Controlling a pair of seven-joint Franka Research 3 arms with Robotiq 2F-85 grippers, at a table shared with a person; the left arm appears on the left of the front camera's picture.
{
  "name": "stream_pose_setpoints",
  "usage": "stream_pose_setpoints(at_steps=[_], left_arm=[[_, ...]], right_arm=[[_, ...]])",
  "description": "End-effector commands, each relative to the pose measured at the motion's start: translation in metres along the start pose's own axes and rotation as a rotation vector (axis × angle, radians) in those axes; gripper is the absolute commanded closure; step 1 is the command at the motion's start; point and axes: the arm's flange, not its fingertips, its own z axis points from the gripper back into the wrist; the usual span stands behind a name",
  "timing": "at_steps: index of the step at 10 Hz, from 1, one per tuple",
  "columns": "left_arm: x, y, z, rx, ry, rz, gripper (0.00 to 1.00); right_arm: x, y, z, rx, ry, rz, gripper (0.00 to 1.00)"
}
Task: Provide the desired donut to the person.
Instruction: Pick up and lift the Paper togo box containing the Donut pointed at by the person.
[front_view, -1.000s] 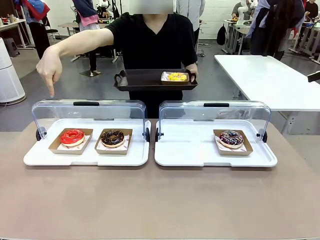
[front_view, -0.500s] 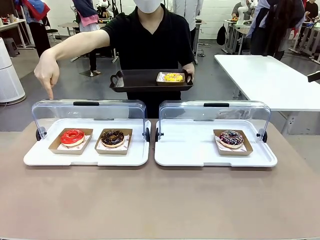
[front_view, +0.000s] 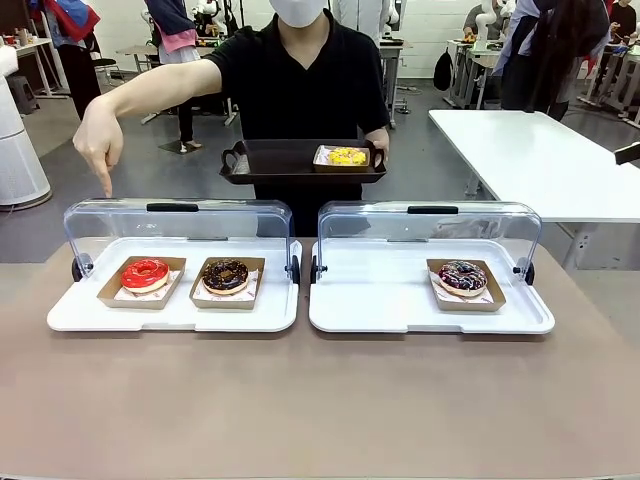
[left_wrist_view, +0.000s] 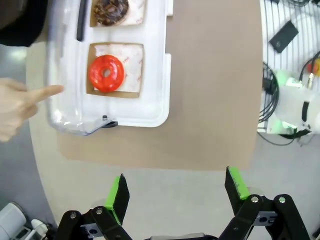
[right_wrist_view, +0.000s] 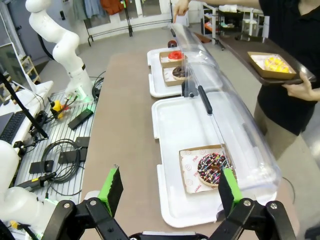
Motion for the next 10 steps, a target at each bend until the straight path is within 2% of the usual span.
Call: stream_pose_setpoints(at_steps=[1,3,4,6,8,10], left_arm=[[-0.002,-0.013,-0.038,0.039,-0.001,-0.056,0.0],[0.001,-0.006,-0.079,0.061,0.051,-0.113,0.0],[0.002,-0.005,-0.104,0.021,0.048,-0.099,0.0],[0.01,0.002,-0.141,0.025,0.025,-0.064,0.0],[0.021,0.01,-0.155,0.056,-0.038,-0.064,0.0],[0.034,0.017,-0.175,0.024,-0.079,-0.069,0.0]], right_arm=[[0.0,-0.001,-0.001,-0.007,0.003,-0.011,0.0],[0.0,-0.001,-0.001,-0.007,0.003,-0.011,0.0],[0.0,-0.001,-0.001,-0.007,0.003,-0.011,0.0],[0.0,-0.001,-0.001,-0.007,0.003,-0.011,0.0],[0.0,-0.001,-0.001,-0.007,0.003,-0.011,0.0],[0.0,-0.001,-0.001,-0.007,0.003,-0.011,0.0]])
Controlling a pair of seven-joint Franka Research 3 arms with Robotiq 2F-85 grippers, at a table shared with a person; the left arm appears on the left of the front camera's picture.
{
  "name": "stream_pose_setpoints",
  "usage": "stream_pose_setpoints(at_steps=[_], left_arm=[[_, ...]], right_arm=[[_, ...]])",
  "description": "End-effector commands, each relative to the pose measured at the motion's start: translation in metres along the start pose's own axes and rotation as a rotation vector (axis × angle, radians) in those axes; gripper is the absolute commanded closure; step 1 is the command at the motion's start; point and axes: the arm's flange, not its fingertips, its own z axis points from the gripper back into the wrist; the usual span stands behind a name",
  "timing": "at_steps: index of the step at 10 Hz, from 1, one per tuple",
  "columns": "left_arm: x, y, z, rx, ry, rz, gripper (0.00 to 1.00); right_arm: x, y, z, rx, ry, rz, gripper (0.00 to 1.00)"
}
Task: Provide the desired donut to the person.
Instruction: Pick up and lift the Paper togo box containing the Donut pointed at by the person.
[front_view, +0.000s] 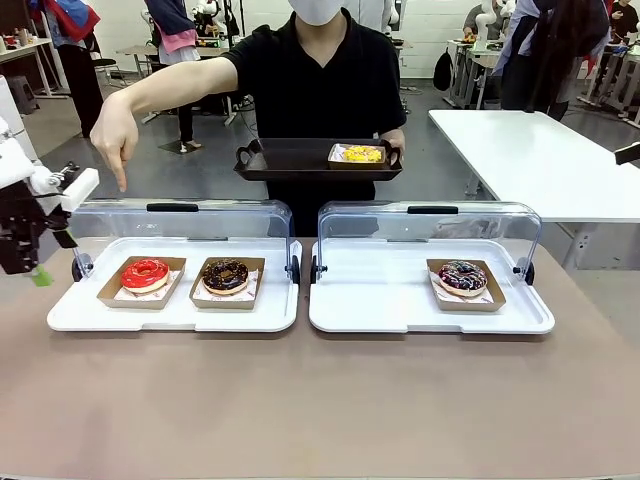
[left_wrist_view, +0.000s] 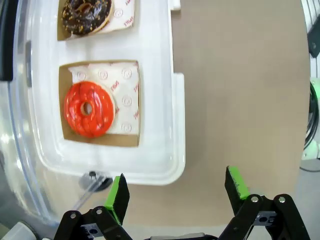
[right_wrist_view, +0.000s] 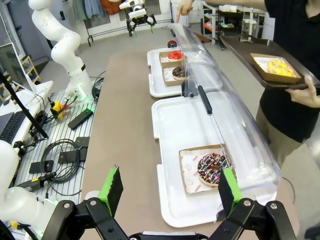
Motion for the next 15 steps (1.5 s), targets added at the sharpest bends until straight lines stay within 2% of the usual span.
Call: stream_pose_setpoints(at_steps=[1,2,4,5,11,12,15], left_arm=[[0.005,0.008,-0.018,-0.03,-0.03,0.009,0.0],[0.005,0.009,-0.026,-0.046,-0.011,0.01,0.0],[0.005,0.008,-0.028,-0.071,-0.057,0.045,0.0],[0.005,0.005,-0.029,-0.059,-0.008,0.005,0.0],[0.006,0.006,-0.032,-0.065,-0.018,0.012,0.0],[0.009,0.002,-0.056,-0.065,0.052,-0.02,0.0],[0.019,0.016,-0.094,-0.076,0.149,-0.037,0.0]], right_arm=[[0.0,-0.001,-0.001,-0.007,0.003,-0.01,0.0],[0.0,-0.001,-0.001,-0.007,0.003,-0.01,0.0],[0.0,-0.001,-0.001,-0.007,0.003,-0.01,0.0],[0.0,-0.001,-0.001,-0.007,0.003,-0.01,0.0],[0.0,-0.001,-0.001,-0.007,0.003,-0.01,0.0],[0.0,-0.001,-0.001,-0.007,0.003,-0.01,0.0],[0.0,-0.001,-0.001,-0.007,0.003,-0.01,0.0]])
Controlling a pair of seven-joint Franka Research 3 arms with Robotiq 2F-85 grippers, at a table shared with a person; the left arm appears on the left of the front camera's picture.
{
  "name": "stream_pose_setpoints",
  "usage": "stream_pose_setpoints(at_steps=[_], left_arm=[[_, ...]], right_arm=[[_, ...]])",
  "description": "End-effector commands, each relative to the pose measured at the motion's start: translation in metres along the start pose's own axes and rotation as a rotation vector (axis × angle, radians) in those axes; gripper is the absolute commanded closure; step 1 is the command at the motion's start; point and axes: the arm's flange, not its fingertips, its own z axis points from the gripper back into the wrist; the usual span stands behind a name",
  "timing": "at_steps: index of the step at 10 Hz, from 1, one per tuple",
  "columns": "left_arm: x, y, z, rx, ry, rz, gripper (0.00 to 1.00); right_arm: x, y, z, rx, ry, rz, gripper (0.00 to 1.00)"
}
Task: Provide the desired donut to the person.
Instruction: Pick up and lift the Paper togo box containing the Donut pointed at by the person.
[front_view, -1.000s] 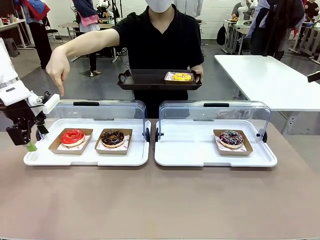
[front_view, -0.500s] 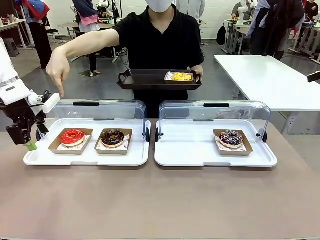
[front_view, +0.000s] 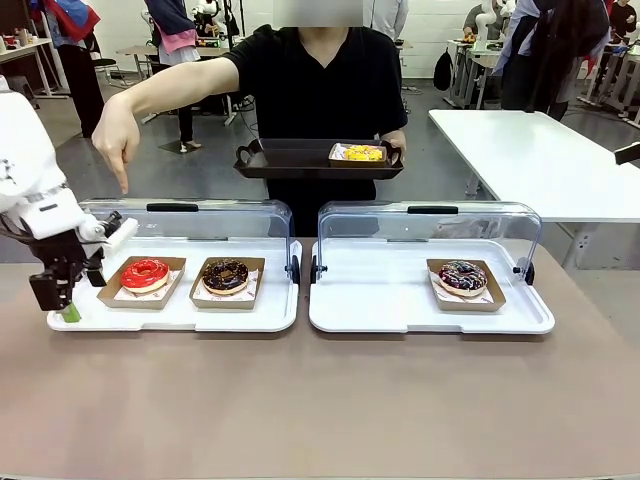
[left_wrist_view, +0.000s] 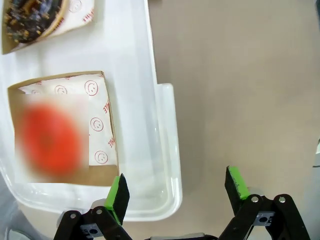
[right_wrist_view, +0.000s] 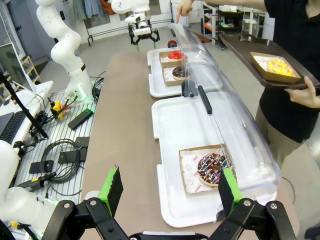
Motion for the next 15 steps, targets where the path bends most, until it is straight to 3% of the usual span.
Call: stream_pose_setpoints(at_steps=[1,15], left_arm=[[0.002,0.014,-0.018,0.031,0.045,0.027,0.0],[-0.007,0.055,-0.044,0.039,0.039,0.05,0.0]], right_arm=[[0.0,-0.001,-0.001,-0.007,0.003,-0.01,0.0],[0.0,-0.001,-0.001,-0.007,0.003,-0.01,0.0]])
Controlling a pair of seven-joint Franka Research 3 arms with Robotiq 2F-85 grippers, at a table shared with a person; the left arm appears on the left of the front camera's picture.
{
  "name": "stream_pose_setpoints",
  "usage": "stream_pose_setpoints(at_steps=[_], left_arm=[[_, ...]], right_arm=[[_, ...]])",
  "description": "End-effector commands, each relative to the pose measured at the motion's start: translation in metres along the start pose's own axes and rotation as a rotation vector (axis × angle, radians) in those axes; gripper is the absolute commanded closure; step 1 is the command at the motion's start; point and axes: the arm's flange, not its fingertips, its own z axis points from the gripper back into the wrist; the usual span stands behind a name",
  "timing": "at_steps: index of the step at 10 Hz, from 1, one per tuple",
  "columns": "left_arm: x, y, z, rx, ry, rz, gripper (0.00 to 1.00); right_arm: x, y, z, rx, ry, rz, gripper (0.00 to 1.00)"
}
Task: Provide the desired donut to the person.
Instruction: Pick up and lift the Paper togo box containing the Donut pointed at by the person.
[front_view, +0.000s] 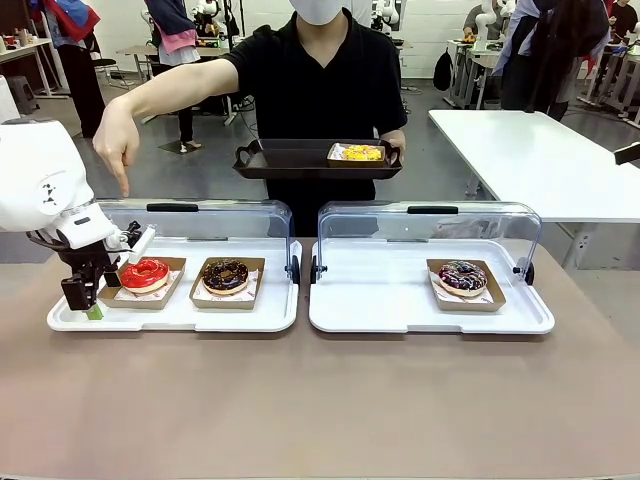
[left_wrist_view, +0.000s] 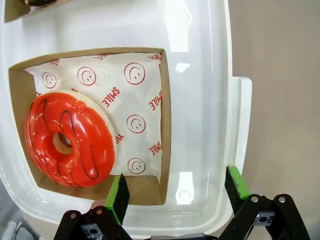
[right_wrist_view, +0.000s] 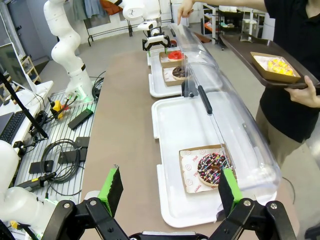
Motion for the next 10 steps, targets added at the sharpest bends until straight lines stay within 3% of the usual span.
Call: stream_pose_setpoints(at_steps=[1,7,8,9,10], left_arm=[[-0.0004,0.0069,-0.0054,0.002,0.015,0.001,0.0],[-0.0023,0.0071,-0.0138,-0.008,0.027,0.004,0.0],[-0.0024,0.0061,-0.0146,0.013,0.023,-0.007,0.47],[-0.0029,0.0059,-0.0135,0.014,0.021,-0.017,0.52],[-0.0026,0.0066,-0.012,0.015,0.02,-0.018,0.99]], right_arm=[[-0.0002,-0.001,-0.0006,-0.007,0.003,-0.01,0.0],[-0.0002,-0.001,-0.0006,-0.007,0.003,-0.01,0.0],[-0.0002,-0.001,-0.0006,-0.007,0.003,-0.01,0.0],[-0.0002,-0.001,-0.0006,-0.007,0.003,-0.01,0.0],[-0.0002,-0.001,-0.0006,-0.007,0.003,-0.01,0.0]])
